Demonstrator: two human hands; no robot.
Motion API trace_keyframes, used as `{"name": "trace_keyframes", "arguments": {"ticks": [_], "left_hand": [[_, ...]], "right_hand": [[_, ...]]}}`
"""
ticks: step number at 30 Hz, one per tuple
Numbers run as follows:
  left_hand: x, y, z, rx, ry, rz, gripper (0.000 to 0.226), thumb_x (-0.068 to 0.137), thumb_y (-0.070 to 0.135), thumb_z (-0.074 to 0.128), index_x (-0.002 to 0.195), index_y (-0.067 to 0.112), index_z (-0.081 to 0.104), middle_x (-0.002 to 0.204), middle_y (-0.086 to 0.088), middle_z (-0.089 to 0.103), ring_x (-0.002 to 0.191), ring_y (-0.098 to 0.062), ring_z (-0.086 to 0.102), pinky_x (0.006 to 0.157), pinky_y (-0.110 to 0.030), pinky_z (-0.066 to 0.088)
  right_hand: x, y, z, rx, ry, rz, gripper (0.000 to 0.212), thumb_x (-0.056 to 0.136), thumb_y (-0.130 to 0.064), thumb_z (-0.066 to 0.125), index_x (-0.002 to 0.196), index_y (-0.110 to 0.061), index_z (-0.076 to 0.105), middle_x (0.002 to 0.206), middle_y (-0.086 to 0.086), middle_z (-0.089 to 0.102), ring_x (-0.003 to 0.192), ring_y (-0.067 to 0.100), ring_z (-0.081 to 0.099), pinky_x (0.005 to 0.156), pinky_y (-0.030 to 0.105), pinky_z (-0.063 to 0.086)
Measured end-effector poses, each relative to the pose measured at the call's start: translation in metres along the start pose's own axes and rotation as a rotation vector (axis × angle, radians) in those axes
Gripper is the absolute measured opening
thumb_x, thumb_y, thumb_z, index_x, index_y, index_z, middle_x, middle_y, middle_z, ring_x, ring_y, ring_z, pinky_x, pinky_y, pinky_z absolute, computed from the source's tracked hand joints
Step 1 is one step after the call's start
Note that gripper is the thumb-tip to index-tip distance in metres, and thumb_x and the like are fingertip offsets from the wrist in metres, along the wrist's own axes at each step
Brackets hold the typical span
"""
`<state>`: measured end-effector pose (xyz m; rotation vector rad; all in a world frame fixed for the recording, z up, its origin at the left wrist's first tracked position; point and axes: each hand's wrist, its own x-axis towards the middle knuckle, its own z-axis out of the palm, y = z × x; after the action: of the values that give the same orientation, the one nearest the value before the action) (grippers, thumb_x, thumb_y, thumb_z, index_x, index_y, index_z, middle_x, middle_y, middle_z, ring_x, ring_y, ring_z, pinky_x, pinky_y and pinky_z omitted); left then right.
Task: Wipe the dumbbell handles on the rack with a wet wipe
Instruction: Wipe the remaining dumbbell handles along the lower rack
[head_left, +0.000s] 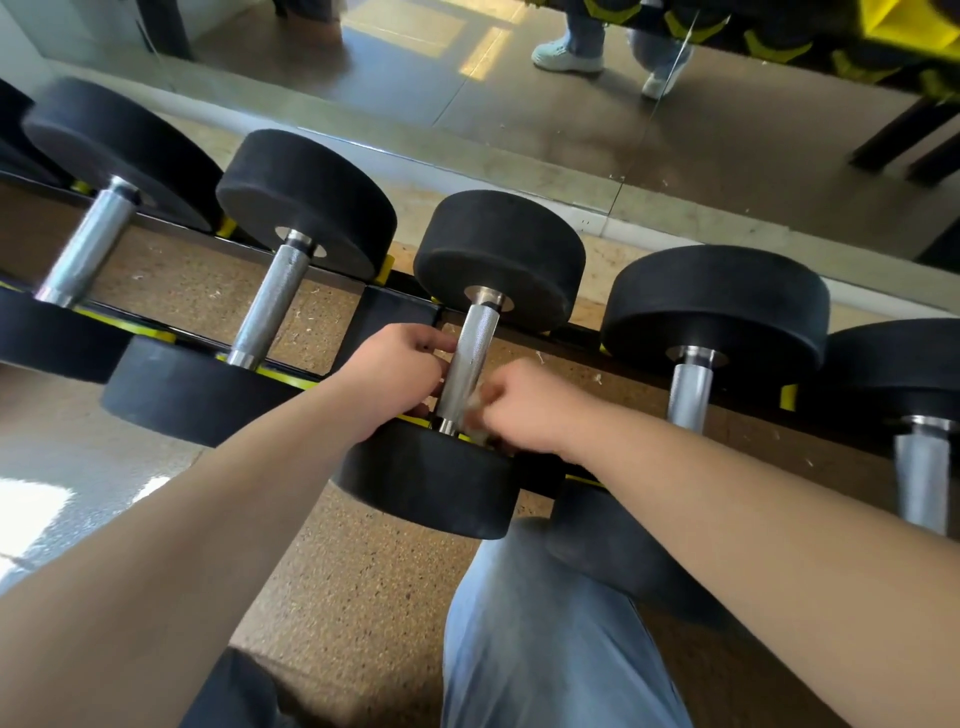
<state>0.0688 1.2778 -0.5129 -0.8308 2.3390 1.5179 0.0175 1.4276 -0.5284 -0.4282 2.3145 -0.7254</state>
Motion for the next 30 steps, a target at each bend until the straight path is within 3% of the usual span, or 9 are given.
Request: {"name": "trace_keyframes", "arguments": {"ticks": [3, 8, 11, 13, 18, 22, 24, 26, 30], "left_hand": [[-0.002, 0.001, 0.000, -0.019, 0.002, -0.004, 0.042, 0.094, 0.000, 0.045, 0.115, 0.030, 0.066, 0.108, -0.002, 0.073, 0.083, -0.017, 0.069, 0.066, -0.031, 0.058], [-0.004, 0.000, -0.003, -0.041, 0.005, 0.001, 0.046, 0.096, 0.001, 0.044, 0.127, 0.026, 0.066, 0.106, 0.001, 0.074, 0.095, -0.016, 0.071, 0.075, -0.034, 0.062], [-0.004, 0.001, -0.002, -0.042, -0.004, 0.001, 0.045, 0.098, 0.002, 0.044, 0.129, 0.027, 0.065, 0.106, 0.003, 0.073, 0.098, -0.014, 0.070, 0.077, -0.033, 0.062], [-0.003, 0.000, -0.002, -0.050, 0.001, -0.001, 0.042, 0.098, 0.003, 0.046, 0.125, 0.027, 0.067, 0.104, 0.004, 0.074, 0.096, -0.014, 0.070, 0.076, -0.033, 0.062], [0.000, -0.003, -0.003, -0.093, -0.018, -0.016, 0.047, 0.091, -0.004, 0.045, 0.120, 0.024, 0.069, 0.097, 0.001, 0.077, 0.086, -0.017, 0.072, 0.073, -0.035, 0.061], [0.000, -0.002, -0.005, -0.101, -0.048, -0.030, 0.051, 0.093, -0.006, 0.040, 0.122, 0.026, 0.067, 0.101, 0.003, 0.075, 0.096, -0.015, 0.072, 0.074, -0.033, 0.061], [0.001, -0.004, -0.006, -0.100, -0.058, -0.035, 0.053, 0.092, -0.007, 0.039, 0.124, 0.026, 0.067, 0.103, 0.003, 0.076, 0.097, -0.015, 0.073, 0.072, -0.032, 0.060], [0.001, -0.004, -0.007, -0.106, -0.055, -0.033, 0.052, 0.093, -0.005, 0.039, 0.124, 0.025, 0.068, 0.102, 0.003, 0.076, 0.094, -0.014, 0.073, 0.072, -0.033, 0.062], [-0.003, 0.003, -0.009, -0.261, -0.036, -0.039, 0.050, 0.094, -0.012, 0.031, 0.114, 0.015, 0.069, 0.090, -0.002, 0.075, 0.062, -0.007, 0.073, 0.063, -0.030, 0.064]], "right_hand": [[-0.005, -0.004, 0.000, -0.134, 0.002, -0.049, 0.012, 0.087, -0.026, 0.077, 0.091, -0.016, 0.073, 0.090, 0.004, 0.069, 0.087, 0.023, 0.066, 0.066, 0.031, 0.049], [0.013, -0.006, -0.014, 0.398, 0.360, -0.073, 0.014, 0.088, -0.030, 0.080, 0.091, -0.029, 0.067, 0.093, -0.004, 0.071, 0.077, 0.013, 0.071, 0.065, 0.033, 0.063], [0.016, 0.002, -0.013, 0.269, 0.453, -0.188, 0.011, 0.088, -0.035, 0.078, 0.095, -0.029, 0.072, 0.090, -0.013, 0.069, 0.081, 0.003, 0.066, 0.071, 0.020, 0.056], [0.011, 0.006, -0.013, 0.107, 0.376, -0.322, 0.009, 0.088, -0.035, 0.078, 0.094, -0.028, 0.077, 0.088, -0.017, 0.068, 0.080, -0.006, 0.061, 0.068, 0.009, 0.042], [0.010, 0.009, -0.001, -0.282, 0.170, -0.527, 0.024, 0.092, -0.049, 0.069, 0.102, -0.031, 0.082, 0.097, -0.005, 0.067, 0.095, 0.017, 0.062, 0.082, 0.036, 0.053], [0.018, 0.004, -0.011, -0.225, 0.567, -0.472, 0.028, 0.103, -0.043, 0.056, 0.114, -0.030, 0.079, 0.093, -0.001, 0.064, 0.085, 0.018, 0.062, 0.072, 0.037, 0.054], [0.021, 0.003, -0.012, -0.283, 0.644, -0.427, 0.031, 0.105, -0.040, 0.054, 0.125, -0.029, 0.074, 0.097, 0.000, 0.066, 0.087, 0.018, 0.063, 0.072, 0.036, 0.055], [0.017, 0.003, -0.008, -0.394, 0.548, -0.490, 0.031, 0.105, -0.042, 0.053, 0.125, -0.030, 0.074, 0.098, -0.001, 0.063, 0.090, 0.019, 0.062, 0.072, 0.034, 0.054], [0.001, 0.002, -0.002, -0.431, 0.076, -0.631, 0.024, 0.100, -0.042, 0.062, 0.113, -0.033, 0.079, 0.112, -0.003, 0.069, 0.109, 0.019, 0.062, 0.093, 0.036, 0.053]]}}
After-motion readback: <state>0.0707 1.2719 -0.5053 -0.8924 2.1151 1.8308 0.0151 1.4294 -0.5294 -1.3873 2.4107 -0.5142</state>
